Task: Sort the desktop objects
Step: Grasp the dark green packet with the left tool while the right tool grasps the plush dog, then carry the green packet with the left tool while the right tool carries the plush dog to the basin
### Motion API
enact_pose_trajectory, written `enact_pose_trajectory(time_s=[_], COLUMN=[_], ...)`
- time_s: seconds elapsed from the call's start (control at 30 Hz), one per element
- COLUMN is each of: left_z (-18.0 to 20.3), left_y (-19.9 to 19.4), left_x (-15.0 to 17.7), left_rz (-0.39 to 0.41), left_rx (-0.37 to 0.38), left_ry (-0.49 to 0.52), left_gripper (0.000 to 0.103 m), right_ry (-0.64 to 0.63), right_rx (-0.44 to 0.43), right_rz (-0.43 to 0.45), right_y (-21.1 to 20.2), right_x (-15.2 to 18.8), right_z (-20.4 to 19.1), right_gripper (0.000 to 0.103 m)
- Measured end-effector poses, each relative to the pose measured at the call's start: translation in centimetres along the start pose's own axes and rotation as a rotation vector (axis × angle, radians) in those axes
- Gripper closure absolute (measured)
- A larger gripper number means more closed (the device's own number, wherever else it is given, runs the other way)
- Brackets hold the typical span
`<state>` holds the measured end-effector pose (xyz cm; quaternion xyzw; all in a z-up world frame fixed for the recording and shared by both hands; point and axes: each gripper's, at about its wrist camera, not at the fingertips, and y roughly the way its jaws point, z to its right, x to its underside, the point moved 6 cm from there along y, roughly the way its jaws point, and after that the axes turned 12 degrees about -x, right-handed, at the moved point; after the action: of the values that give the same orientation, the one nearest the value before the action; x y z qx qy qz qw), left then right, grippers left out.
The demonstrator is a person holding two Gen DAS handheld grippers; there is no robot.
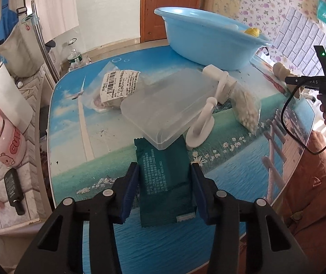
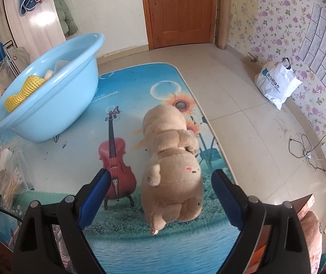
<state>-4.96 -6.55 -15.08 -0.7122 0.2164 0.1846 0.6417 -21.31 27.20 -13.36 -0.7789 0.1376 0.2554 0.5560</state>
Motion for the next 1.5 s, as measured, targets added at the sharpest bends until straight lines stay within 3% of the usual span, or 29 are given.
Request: enact_pose_trajectory(time_s=[0.03, 0.17, 0.53, 0.67, 0.73, 0.77, 0.87, 0.9, 0.93, 0.97, 1.0, 1.2, 1.5], left_z=[0.0, -0.3, 0.6, 0.7, 0.7, 0.6, 0.9, 1.0, 1.0, 1.0, 1.0, 0.3, -1.1], left_y=[-0.1, -0.5, 0.1, 0.4, 0.6, 0.8, 1.2, 1.2, 1.1, 1.0, 1.0, -0.6, -5.6], left_x=[-0.1, -0.4, -0.3, -0.3, -0.4, -0.5, -0.9, -1.0, -1.2, -1.2, -1.1, -0.6, -2.9], left_rz=[0.004, 0.020, 0.017, 0.029, 0.043, 0.048, 0.062, 0.063, 0.068, 0.063, 0.061, 0.067, 0.170], left_rx=[0.000, 0.006, 0.028, 0.021, 0.016, 0.006, -0.025, -0.022, -0.020, -0.021, -0.016, 0.013, 0.035], left_ry=[-0.001, -0.019, 0.021, 0.025, 0.024, 0.022, 0.037, 0.034, 0.034, 0.036, 0.032, -0.009, -0.063], left_gripper=[0.059, 0.059, 0.058, 0.057, 0.051, 0.042, 0.040, 0.046, 0.058, 0.059, 0.059, 0.059, 0.059], right_ry=[-0.001, -0.019, -0.133, -0.131, -0.117, -0.114, -0.111, -0.105, -0.095, -0.092, -0.090, -0.075, -0.090], right_rx=[-0.006, 0.025, -0.080, -0.046, -0.067, -0.068, -0.057, -0.057, -0.058, -0.055, -0.049, -0.058, -0.095], right_rz=[0.000, -0.003, -0.054, -0.053, -0.062, -0.071, -0.092, -0.095, -0.091, -0.085, -0.079, -0.022, 0.060], right_y=[-0.1, -0.5, -0.6, -0.3, 0.2, 0.4, 1.4, 1.5, 1.5, 1.4, 1.2, -0.9, -3.5], right_x=[0.0, 0.0, 1.3, 0.9, 0.9, 0.9, 1.1, 1.2, 1.2, 1.1, 1.0, 0.0, -2.0], right_z=[-0.1, -0.2, -4.5, -4.5, -4.6, -4.6, -4.8, -4.8, -4.7, -4.7, -4.5, -4.1, -5.6], right_gripper=[0.016, 0.057, 0.055, 0.037, 0.036, 0.035, 0.035, 0.035, 0.036, 0.043, 0.058, 0.058, 0.058])
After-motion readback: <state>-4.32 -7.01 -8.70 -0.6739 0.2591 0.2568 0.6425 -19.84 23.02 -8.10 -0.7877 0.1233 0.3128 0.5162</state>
